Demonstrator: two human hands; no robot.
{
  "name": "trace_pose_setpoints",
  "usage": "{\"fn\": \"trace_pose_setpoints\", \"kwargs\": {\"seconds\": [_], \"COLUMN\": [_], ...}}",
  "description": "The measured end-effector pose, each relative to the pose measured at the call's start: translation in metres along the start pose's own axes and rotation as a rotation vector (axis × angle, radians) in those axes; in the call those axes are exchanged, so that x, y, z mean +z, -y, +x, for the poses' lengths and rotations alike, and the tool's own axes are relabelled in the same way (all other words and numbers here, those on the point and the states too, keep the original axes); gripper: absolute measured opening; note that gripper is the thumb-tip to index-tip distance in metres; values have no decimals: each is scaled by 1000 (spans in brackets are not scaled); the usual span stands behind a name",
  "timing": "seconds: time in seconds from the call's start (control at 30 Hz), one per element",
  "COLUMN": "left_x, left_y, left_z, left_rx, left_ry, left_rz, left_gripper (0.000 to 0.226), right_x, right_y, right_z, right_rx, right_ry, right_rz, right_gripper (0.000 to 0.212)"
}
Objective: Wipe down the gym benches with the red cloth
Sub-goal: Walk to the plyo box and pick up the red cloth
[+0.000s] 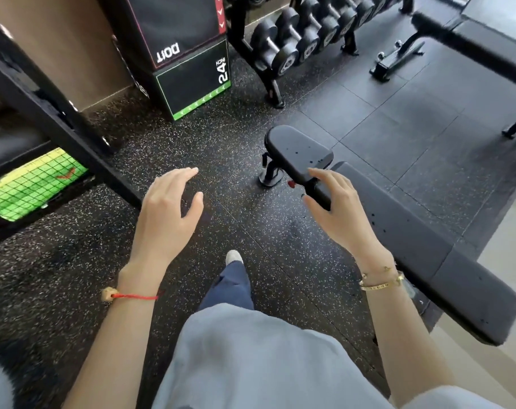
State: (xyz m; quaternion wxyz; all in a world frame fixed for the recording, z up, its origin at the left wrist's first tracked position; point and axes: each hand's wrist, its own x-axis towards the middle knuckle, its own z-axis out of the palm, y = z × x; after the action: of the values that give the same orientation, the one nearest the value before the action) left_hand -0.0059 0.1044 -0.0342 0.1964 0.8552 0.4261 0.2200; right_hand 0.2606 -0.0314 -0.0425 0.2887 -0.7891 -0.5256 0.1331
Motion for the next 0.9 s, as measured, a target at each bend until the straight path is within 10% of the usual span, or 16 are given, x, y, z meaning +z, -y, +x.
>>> {"fn": "trace_pose_setpoints", "kwargs": {"seconds": [0.9], "left_x": [-15], "left_y": [198], "left_z": [405], "left_rx": [-202], "left_ry": [-66], "left_rz": [64], "left_gripper": [39], "right_x": [128], "right_y": [57], "right_z": [511], "right_rx": [-190], "right_ry": [179], "right_rz": [30], "right_gripper": [47]}}
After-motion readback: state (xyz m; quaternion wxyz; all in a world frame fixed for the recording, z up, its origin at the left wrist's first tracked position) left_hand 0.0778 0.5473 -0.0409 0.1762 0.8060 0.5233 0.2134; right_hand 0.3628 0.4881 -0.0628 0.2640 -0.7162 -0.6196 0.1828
